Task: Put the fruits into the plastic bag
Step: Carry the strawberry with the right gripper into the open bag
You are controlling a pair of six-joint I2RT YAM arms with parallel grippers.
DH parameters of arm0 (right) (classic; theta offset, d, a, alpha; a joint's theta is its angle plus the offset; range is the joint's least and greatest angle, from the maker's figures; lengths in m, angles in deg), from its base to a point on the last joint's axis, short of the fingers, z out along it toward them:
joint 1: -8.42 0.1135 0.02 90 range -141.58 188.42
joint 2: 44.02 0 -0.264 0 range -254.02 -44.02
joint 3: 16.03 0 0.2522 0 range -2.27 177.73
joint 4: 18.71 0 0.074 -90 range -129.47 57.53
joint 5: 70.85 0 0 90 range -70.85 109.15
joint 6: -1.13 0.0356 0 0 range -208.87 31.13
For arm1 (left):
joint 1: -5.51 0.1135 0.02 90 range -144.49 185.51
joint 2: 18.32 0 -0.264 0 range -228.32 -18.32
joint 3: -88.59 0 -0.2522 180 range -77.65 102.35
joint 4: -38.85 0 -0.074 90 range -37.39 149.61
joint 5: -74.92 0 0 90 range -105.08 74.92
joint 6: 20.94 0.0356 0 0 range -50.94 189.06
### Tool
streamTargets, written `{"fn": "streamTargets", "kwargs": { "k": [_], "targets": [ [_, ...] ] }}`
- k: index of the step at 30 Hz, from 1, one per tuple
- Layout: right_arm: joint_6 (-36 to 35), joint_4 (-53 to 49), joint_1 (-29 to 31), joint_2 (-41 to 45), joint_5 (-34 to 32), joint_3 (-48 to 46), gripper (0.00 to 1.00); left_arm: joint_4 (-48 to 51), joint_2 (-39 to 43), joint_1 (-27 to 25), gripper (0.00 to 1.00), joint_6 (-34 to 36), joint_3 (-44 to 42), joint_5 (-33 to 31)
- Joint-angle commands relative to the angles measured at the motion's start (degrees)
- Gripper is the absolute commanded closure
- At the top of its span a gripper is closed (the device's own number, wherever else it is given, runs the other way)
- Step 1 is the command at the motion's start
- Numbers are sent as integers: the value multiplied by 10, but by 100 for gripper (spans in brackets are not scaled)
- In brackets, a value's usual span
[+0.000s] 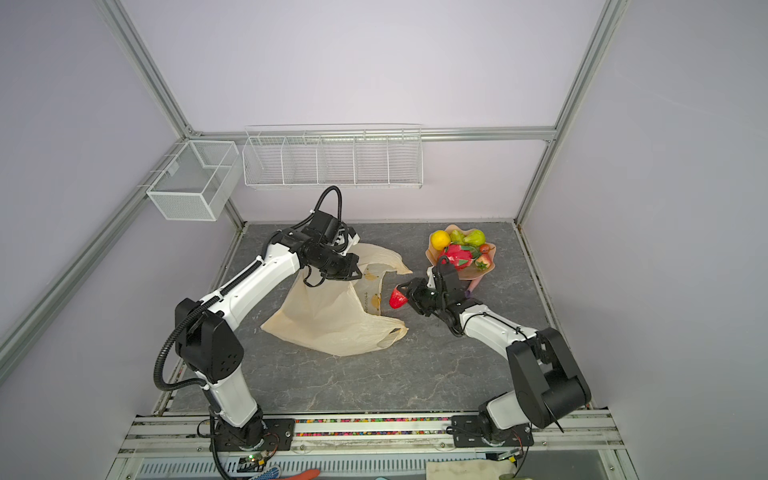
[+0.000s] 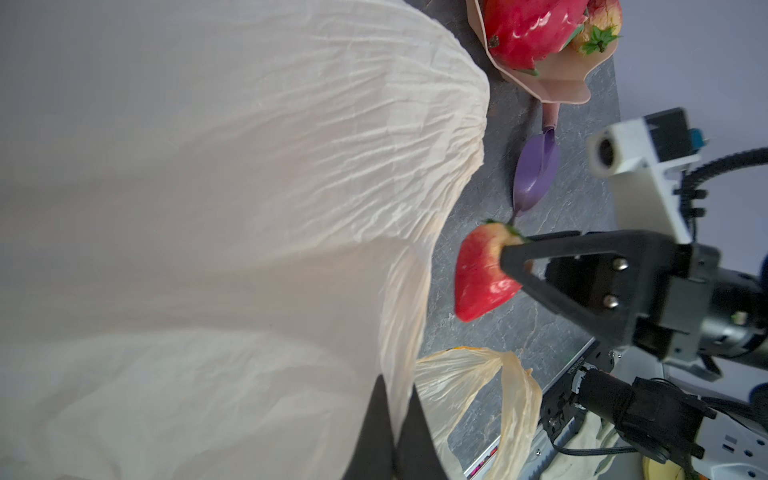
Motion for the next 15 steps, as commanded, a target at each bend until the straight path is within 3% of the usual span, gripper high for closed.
{"fn": "streamTargets", "kwargs": {
  "k": [1, 7, 15],
  "targets": [
    [57, 93, 36, -43, 8, 27, 65, -19, 9, -1, 100, -8, -5, 14],
    [91, 152, 98, -138, 24, 101, 66, -27, 8, -1, 100, -11, -1, 22],
    [192, 276, 153, -273, 37, 169, 68, -33, 8, -1, 100, -10, 9, 23]
  ]
}}
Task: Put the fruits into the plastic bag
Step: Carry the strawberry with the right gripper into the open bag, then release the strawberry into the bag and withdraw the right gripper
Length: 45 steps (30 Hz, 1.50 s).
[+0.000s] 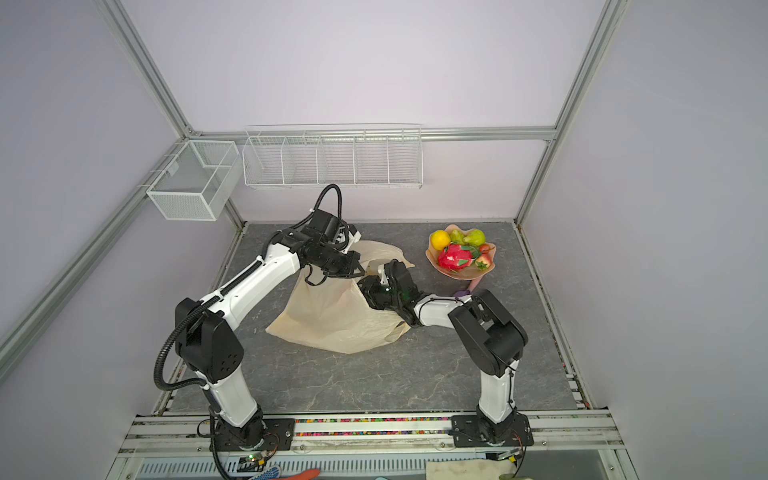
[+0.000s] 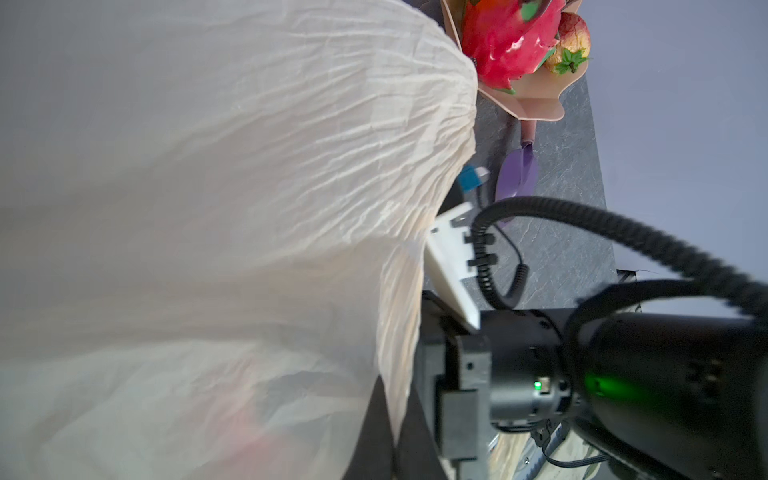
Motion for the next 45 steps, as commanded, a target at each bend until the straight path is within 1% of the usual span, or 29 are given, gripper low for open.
{"fn": "streamTargets", "kwargs": {
  "k": [1, 6, 8, 10, 11, 12, 16, 18, 20, 23, 26, 29, 30, 33, 37, 40, 45],
  "targets": [
    [82, 68, 22, -53, 13, 41, 69, -6, 7, -1, 100, 1, 13, 10],
    [104, 60, 45, -127, 39, 128, 67, -11, 6, -1, 100, 3, 14, 13],
    [109, 51, 50, -149, 52, 152, 65, -14, 6, -1, 100, 3, 11, 13],
    [121, 54, 56, -167, 56, 168, 60, -16, 7, -1, 100, 2, 9, 13],
    [128, 56, 57, -175, 58, 172, 56, -16, 7, -1, 100, 2, 7, 13],
    [132, 57, 58, -179, 60, 173, 50, -17, 6, -1, 100, 2, 6, 13],
    [134, 56, 55, -175, 65, 164, 20, -18, 8, -1, 100, 2, 2, 8],
    [134, 55, 51, -169, 71, 159, 10, -17, 8, -1, 100, 4, 0, 7],
    [131, 58, 46, -160, 71, 150, 6, -16, 6, 0, 100, 7, 0, 5],
    [117, 40, 39, -140, 78, 137, 3, -12, 5, 0, 100, 11, 2, 4],
    [94, -6, 30, -113, 86, 125, 3, -9, 1, 3, 100, 12, 3, 1],
    [68, -71, 22, -82, 93, 113, 2, -8, 2, 10, 100, 9, 0, -9],
    [37, -103, 19, -70, 93, 109, 2, -9, 3, 12, 100, 7, -3, -11],
    [-2, -172, 9, -36, 87, 93, 1, -18, 10, 15, 100, 3, -13, -15],
    [-16, -200, -4, 0, 81, 57, 1, -35, 22, 16, 100, -6, -33, -19],
    [-57, -274, -10, 37, 65, 49, 1, -49, 32, 16, 100, -15, -53, -20],
    [-129, -408, -33, 118, 14, 45, 2, -61, 43, 16, 100, -20, -80, -20]
  ]
}}
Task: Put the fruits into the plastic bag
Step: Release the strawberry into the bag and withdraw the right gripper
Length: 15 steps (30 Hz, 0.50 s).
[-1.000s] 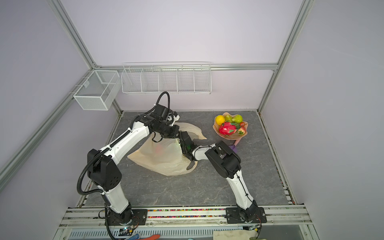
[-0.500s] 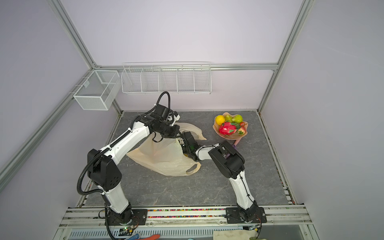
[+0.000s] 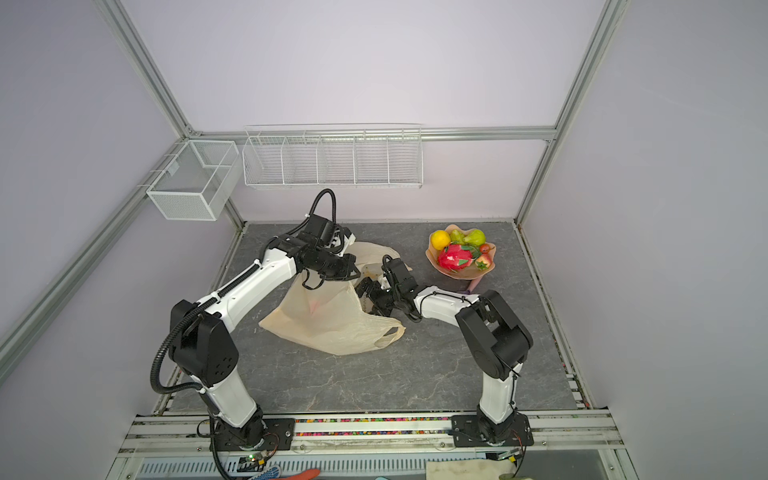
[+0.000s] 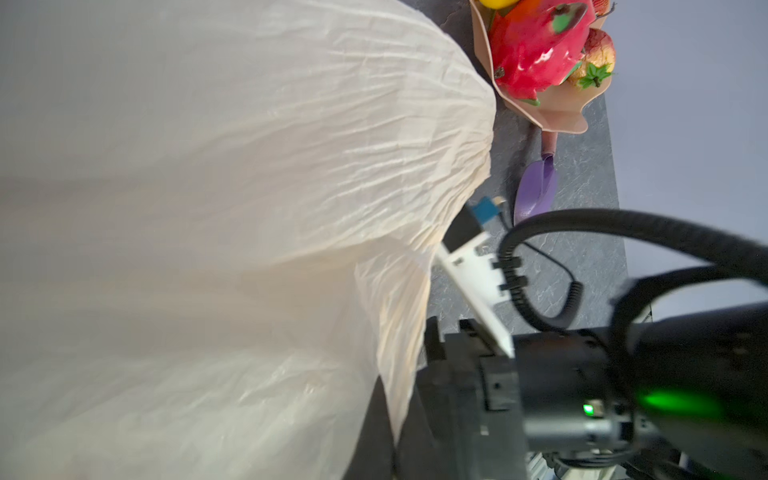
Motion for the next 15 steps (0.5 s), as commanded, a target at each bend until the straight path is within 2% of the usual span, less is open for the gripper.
{"fn": "streamTargets", "kwargs": {
  "k": [1, 10, 15],
  "targets": [
    [-69, -118, -18, 67, -42, -4, 2, -15, 21, 1, 100, -5, -15, -8],
    [-157, -308, -60, 189, -106, 14, 5, -29, 30, 1, 100, -9, -29, -7],
    [-217, -425, -99, 251, -163, 47, 7, -30, 31, 1, 100, -7, -28, -6]
  ]
}}
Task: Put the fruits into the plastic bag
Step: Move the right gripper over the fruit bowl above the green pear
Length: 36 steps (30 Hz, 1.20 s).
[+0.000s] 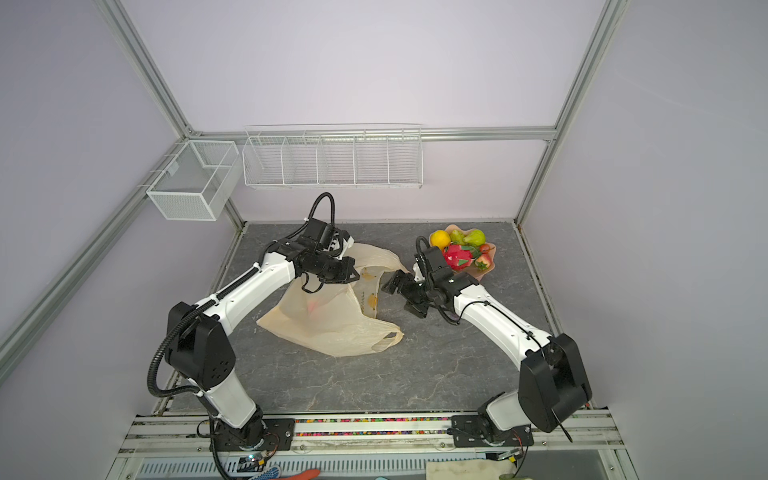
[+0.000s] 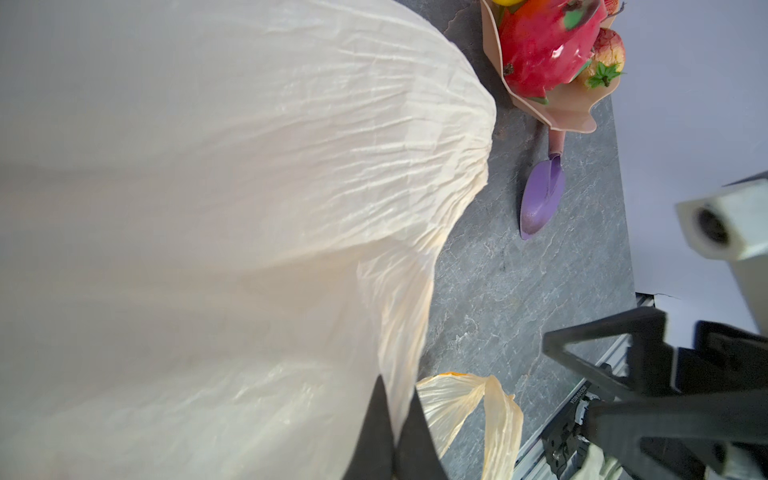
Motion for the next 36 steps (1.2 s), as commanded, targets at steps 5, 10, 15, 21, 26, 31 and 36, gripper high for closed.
{"fn": "streamTargets", "kwargs": {
  "k": [5, 10, 15, 21, 26, 31, 36],
  "targets": [
    [-118, -199, -90, 80, -94, 61, 10, -12, 19, 1, 100, 1, -4, 2],
    [-186, -288, -171, 111, -147, 96, 12, -13, 22, 1, 100, 3, -4, 3],
    [-247, -323, -251, 117, -177, 121, 12, -13, 24, 2, 100, 4, -4, 3],
    [-290, -306, -314, 92, -173, 138, 10, -13, 26, 1, 100, 3, -5, 2],
    [-305, -253, -349, 20, -140, 167, 9, -10, 25, 2, 100, 5, -3, 3],
    [-309, -205, -371, -96, -111, 249, 10, -2, 25, 2, 100, 10, 0, 2],
    [-317, -199, -385, -226, -104, 359, 11, 1, 28, 1, 100, 7, -3, 0]
  ]
}}
